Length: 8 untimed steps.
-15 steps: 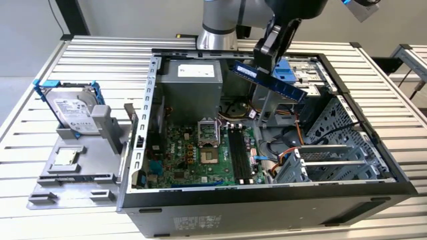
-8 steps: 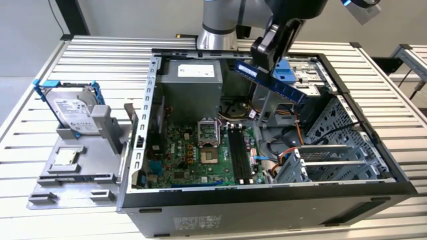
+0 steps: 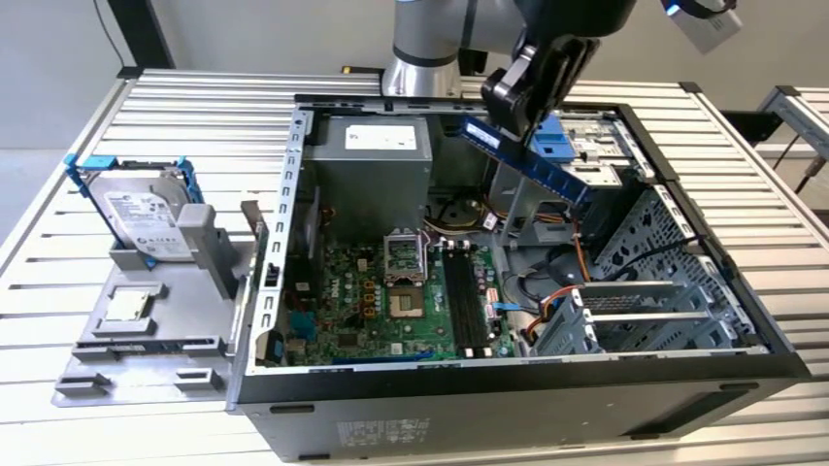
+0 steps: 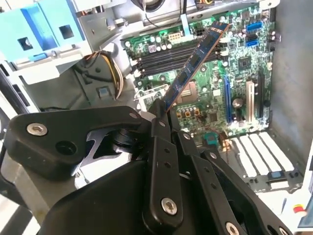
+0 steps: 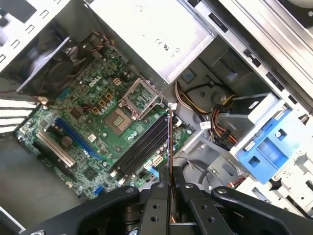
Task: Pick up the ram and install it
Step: 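Insert the ram into the slot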
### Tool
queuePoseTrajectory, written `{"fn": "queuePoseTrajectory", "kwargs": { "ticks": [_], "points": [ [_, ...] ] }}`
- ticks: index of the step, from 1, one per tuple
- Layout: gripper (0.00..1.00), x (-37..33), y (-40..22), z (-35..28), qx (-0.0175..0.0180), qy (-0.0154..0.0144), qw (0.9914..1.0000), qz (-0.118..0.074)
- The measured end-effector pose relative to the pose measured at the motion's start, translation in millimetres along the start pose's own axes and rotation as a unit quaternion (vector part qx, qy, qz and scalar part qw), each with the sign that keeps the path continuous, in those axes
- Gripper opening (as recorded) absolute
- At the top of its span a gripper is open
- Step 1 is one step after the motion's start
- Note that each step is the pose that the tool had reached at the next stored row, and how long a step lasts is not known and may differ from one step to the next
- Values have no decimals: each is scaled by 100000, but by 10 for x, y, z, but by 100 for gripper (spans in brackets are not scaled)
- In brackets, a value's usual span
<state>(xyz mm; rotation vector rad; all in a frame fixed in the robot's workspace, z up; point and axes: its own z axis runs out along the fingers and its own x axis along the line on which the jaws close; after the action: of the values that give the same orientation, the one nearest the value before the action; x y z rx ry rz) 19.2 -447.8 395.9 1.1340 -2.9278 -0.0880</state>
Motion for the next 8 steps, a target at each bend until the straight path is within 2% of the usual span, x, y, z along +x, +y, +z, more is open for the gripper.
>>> {"fn": "queuePoseTrajectory", "kwargs": {
  "ticks": [5,7,8],
  "points": [
    [0,0,0,1,177,-87,99943,3376],
    [0,0,0,1,445,-52,99901,4425],
    [0,0,0,2,726,-90,99861,5218]
  ]
}}
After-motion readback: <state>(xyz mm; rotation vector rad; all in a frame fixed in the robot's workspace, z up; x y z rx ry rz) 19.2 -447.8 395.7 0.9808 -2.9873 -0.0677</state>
